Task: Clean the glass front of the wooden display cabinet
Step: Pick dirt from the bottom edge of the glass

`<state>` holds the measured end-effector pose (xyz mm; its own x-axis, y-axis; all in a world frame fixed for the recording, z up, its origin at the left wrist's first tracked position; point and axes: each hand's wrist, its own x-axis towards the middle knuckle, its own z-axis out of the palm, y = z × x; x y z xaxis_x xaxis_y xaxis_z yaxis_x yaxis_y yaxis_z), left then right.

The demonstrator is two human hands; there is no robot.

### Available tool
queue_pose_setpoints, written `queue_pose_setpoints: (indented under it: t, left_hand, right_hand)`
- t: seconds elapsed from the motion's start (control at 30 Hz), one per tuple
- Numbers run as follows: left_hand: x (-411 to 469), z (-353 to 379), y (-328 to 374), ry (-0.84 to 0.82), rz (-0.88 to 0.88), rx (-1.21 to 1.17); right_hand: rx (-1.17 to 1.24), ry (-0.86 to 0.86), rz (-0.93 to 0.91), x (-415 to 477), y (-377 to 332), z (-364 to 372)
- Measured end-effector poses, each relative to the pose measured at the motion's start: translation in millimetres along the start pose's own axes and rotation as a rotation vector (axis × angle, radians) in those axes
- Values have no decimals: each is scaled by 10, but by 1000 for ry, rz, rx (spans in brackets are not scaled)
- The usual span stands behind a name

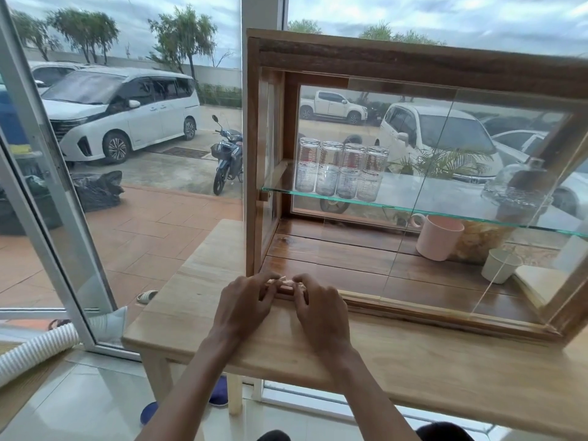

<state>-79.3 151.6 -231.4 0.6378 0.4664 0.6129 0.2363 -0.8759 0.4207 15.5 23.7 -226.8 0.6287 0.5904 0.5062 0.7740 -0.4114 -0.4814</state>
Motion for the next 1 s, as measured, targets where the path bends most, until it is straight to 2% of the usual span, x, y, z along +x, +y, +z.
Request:
queue_pose_setpoints:
  t: [0.5, 0.63, 0.83, 1.0]
  left_hand:
    - [-54, -142, 90, 87, 44, -49]
    - [-103, -158, 105, 74, 18, -44]
    - [-137, -204, 56, 153, -84, -115]
    - [-235, -293, 55, 161, -92, -135]
  right_hand:
    - [27, 50, -50, -56, -15, -44]
    - [43, 60, -60, -74, -42, -76]
    - [48, 123, -55, -103, -85, -110]
    - [-14, 63, -70, -132, -116, -109]
